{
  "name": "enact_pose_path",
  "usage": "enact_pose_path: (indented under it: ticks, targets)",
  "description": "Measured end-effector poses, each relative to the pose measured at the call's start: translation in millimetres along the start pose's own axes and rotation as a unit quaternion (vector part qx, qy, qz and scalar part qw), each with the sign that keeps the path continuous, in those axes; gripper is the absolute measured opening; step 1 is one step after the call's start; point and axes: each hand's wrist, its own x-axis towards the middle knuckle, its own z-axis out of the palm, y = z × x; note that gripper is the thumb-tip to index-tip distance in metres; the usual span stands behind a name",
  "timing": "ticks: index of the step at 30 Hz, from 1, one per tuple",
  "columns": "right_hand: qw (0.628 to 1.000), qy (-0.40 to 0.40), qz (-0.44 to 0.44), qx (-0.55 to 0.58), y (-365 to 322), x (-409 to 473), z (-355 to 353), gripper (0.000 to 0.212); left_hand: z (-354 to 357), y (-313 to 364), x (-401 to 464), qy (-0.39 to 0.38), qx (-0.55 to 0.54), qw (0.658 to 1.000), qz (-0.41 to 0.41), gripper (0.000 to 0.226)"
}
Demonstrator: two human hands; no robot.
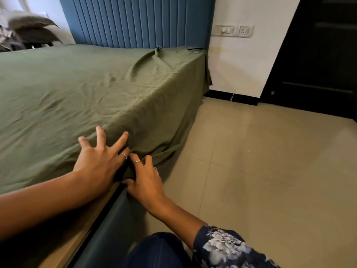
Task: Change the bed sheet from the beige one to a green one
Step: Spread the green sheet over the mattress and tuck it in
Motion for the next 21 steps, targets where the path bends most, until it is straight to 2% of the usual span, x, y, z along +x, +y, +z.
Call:
enact_pose_path:
  ticks: [3,8,12,17,19,21]
  targets:
    - [0.998,0.013,-0.047,-0.050,4,12,-4,0.049,-1,-3,1,0.000,-0.036,0.999,0.015,0.072]
    - [0.995,0.049,-0.076,0.037,5,27,-2,0.032,-9,-17,2,0.014,-0.150,0.989,0.010,0.071]
    - [0.983,0.124,-0.052,0.125,0,25,7,0.017,-3,-9,2,-0.006,-0.086,0.996,0.030,0.073]
    - [0.962,0.170,-0.104,0.188,4,19,19,0.020,2,-6,3,-0.016,-0.057,0.998,0.019,0.078]
    - [0.965,0.149,-0.137,0.163,15,11,25,0.022,4,-4,2,-0.013,-0.044,0.999,0.021,0.078]
    - [0.972,0.088,-0.168,0.138,23,3,23,0.034,7,-3,4,-0.014,-0.040,0.999,0.014,0.080]
